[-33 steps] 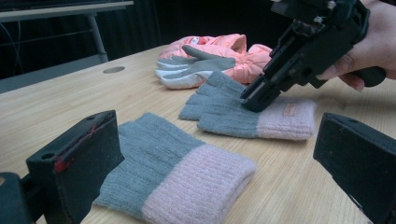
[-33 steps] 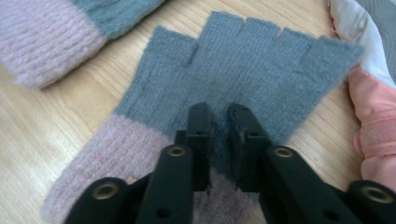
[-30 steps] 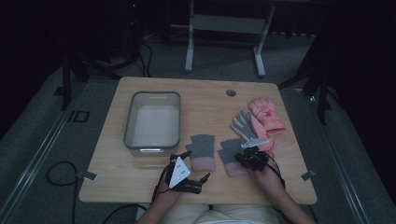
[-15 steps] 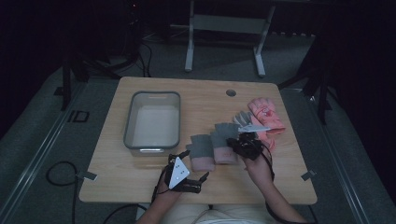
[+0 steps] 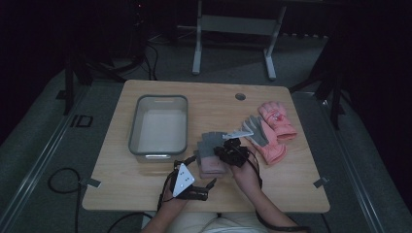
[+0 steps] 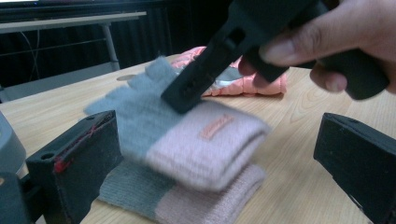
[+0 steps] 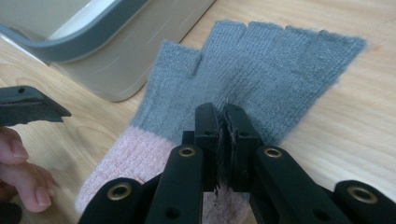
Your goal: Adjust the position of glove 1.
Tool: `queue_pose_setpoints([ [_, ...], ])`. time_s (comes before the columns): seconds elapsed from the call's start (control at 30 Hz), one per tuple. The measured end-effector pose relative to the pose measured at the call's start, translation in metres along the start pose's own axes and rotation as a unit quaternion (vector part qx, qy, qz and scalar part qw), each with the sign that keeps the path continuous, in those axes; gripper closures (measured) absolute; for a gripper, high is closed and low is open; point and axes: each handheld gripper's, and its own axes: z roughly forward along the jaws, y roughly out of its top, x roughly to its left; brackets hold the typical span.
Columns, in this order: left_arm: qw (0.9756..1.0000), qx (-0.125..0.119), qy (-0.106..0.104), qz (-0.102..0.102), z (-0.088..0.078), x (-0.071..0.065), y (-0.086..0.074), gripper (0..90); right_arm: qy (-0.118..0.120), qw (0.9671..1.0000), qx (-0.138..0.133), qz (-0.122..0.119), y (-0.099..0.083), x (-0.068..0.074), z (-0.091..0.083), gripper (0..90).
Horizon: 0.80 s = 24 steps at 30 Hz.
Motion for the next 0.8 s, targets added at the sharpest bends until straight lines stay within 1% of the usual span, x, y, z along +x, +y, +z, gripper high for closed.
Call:
queue_pose_setpoints([
  [0.03,1.0,0.001,-0.001,0.0,0.0,0.0,0.0,0.1,0.004,1.0,0.005,0.004,-0.001,0.001,0.003,85.1],
  [0.13,1.0,0.003,-0.004,-0.001,0.001,0.0,0.0,0.1,0.004,0.9999,0.015,-0.003,-0.007,0.003,0.008,85.1],
  [0.2,1.0,0.005,-0.004,0.0,0.001,0.0,0.0,0.1,0.009,0.9997,0.022,-0.001,-0.01,0.003,0.01,85.0],
  [0.23,0.9999,0.009,-0.005,0.001,0.002,0.0,0.0,0.1,0.004,0.9997,0.024,-0.002,-0.011,0.003,0.012,85.0],
  [0.27,0.9999,0.009,-0.005,0.002,0.002,0.0,0.0,0.1,0.006,0.9997,0.025,0.0,-0.011,0.002,0.013,84.9],
  [0.3,0.9999,0.009,-0.005,0.002,0.002,0.0,0.0,0.1,0.014,0.9995,0.027,0.006,-0.011,0.0,0.014,84.9],
  [0.37,0.9998,0.02,-0.006,0.005,0.004,0.0,-0.001,0.1,0.008,0.9996,0.027,0.003,-0.011,0.001,0.016,84.8],
  [0.4,0.9997,0.022,-0.007,0.007,0.004,0.0,-0.001,0.1,0.012,0.9994,0.031,0.004,-0.011,0.0,0.018,84.6],
  [0.47,0.9997,0.024,-0.007,0.003,0.004,0.001,-0.001,0.1,0.004,0.9994,0.033,0.005,-0.013,0.0,0.021,84.3],
  [0.57,0.9997,0.023,-0.01,-0.005,0.004,0.003,-0.001,0.1,0.005,0.9993,0.036,0.006,-0.017,-0.002,0.027,83.3],
  [0.63,0.9997,0.023,-0.011,-0.006,0.004,0.003,-0.001,0.1,0.008,0.9993,0.035,0.004,-0.018,-0.002,0.028,82.4],
  [0.73,0.9996,0.027,-0.009,-0.005,0.005,0.002,0.0,0.2,0.016,0.9992,0.037,0.011,-0.019,-0.005,0.03,81.0],
  [0.8,0.9995,0.031,-0.008,-0.005,0.006,0.003,0.0,0.2,0.016,0.9992,0.036,0.008,-0.019,-0.006,0.031,80.9],
])
